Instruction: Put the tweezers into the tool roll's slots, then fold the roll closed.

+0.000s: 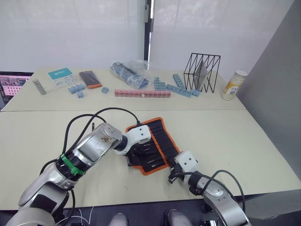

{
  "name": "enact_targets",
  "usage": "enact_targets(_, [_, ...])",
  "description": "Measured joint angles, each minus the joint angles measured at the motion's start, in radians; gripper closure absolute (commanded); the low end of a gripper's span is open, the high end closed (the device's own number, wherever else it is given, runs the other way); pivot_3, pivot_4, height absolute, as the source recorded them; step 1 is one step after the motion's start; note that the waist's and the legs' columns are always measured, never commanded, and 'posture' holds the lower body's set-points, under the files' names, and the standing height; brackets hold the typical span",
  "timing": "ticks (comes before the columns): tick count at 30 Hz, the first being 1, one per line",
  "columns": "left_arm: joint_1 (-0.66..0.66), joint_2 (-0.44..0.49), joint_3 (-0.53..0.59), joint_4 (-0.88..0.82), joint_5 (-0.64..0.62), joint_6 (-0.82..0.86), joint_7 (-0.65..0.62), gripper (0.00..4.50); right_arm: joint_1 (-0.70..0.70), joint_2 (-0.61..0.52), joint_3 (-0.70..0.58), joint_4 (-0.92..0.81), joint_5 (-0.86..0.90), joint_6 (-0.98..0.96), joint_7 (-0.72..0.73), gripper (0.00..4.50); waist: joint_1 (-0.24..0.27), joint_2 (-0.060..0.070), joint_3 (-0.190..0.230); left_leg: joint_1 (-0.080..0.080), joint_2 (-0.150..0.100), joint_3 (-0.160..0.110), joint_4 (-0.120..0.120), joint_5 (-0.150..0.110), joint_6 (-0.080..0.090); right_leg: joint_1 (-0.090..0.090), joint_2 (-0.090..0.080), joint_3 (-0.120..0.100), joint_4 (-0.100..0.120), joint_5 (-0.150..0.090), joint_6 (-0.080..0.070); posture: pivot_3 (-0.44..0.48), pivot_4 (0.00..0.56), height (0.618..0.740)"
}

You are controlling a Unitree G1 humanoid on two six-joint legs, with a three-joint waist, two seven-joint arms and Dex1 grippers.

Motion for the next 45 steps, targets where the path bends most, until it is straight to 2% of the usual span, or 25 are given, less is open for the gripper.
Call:
enact_targets(6, [-0.043,-0.094,-0.023,0.116,0.043,-0.074,-0.002,4.49,0.012,0.000,-0.001,-0.011,-0.001,0.001,-0.007,4.50,0.004,0.000,0.000,-0.001,0.000,0.000,0.000,0.000,0.001,0.001,0.001,0.000,0.001,0.000,0.000,0.000,0.150,0.737])
enact_targets(11, [-0.066,-0.167,-0.033,0.200,0.075,-0.130,-0.004,4.49,0.021,-0.001,-0.001,-0.021,-0.001,0.003,-0.011,4.50,0.007,0.001,-0.001,-0.002,0.000,0.000,0.000,0.003,0.010,0.003,0.001,0.001,0.002,0.001,0.002,0.000,0.150,0.737])
enact_targets(18, [-0.092,-0.273,-0.037,0.325,0.122,-0.217,-0.004,4.49,0.032,-0.008,-0.016,-0.023,-0.005,0.011,-0.027,4.50,0.029,0.001,-0.002,0.002,-0.001,0.000,0.004,-0.002,0.004,0.004,0.001,0.001,0.000,0.001,0.002,0.000,0.150,0.737])
enact_targets(25, [-0.090,-0.288,-0.032,0.346,0.156,-0.245,-0.008,4.49,0.034,-0.008,-0.018,-0.027,-0.013,0.021,-0.040,4.50,0.032,0.001,-0.003,0.002,-0.002,0.000,0.007,-0.002,0.004,0.008,-0.002,0.000,-0.003,0.001,0.002,0.000,0.150,0.737])
enact_targets(27, [-0.083,-0.275,-0.027,0.328,0.158,-0.236,-0.011,3.70,0.038,-0.008,-0.017,-0.034,-0.012,0.024,-0.040,4.50,0.029,0.002,-0.003,0.002,-0.002,0.000,0.006,-0.002,0.004,0.007,-0.002,0.000,-0.002,0.001,0.002,0.000,0.150,0.737])
enact_targets(30, [-0.061,-0.241,-0.020,0.260,0.152,-0.204,-0.031,2.80,0.040,-0.006,-0.008,-0.046,-0.009,0.024,-0.038,4.50,0.025,0.002,-0.002,-0.001,-0.002,0.000,0.003,-0.002,0.004,0.007,-0.001,0.000,0.000,0.001,0.002,0.000,0.150,0.737])
enact_targets(33, [-0.038,-0.196,-0.011,0.173,0.136,-0.154,-0.048,1.81,0.039,-0.005,-0.001,-0.055,-0.002,0.024,-0.035,4.50,0.017,0.002,-0.002,-0.003,-0.001,-0.001,0.002,0.002,0.014,0.003,0.001,0.002,0.005,0.002,0.003,0.000,0.150,0.737])
enact_targets(36, [-0.017,-0.134,0.044,0.080,0.101,-0.079,-0.057,0.85,0.038,-0.004,0.008,-0.061,0.001,0.024,-0.030,4.50,0.008,0.003,-0.001,-0.002,-0.002,-0.001,0.002,0.001,0.015,0.000,0.001,0.002,0.015,0.002,0.003,0.000,0.150,0.737])
enact_targets(38, [-0.001,-0.065,0.142,0.018,0.067,-0.013,-0.053,0.09,0.038,-0.005,0.010,-0.062,0.005,0.024,-0.022,4.50,0.004,0.005,0.000,0.000,-0.001,-0.001,0.001,-0.003,0.020,0.000,0.002,0.002,0.016,0.001,0.002,0.000,0.150,0.737])
enact_targets(41, [0.058,-0.004,0.275,-0.061,0.008,0.056,-0.042,0.02,0.036,-0.006,0.011,-0.062,0.008,0.024,-0.011,4.50,-0.003,0.006,0.001,0.001,-0.001,-0.001,0.000,-0.005,0.021,0.001,0.002,0.002,0.015,0.001,0.002,0.000,0.150,0.737])
enact_targets(45, [0.224,0.031,0.484,-0.138,-0.056,0.087,0.017,0.02,0.034,-0.008,0.012,-0.059,0.008,0.024,0.001,4.50,-0.007,0.006,0.002,0.002,-0.001,-0.001,0.000,-0.006,0.021,0.001,0.002,0.002,0.016,0.001,0.002,0.000,0.150,0.737])
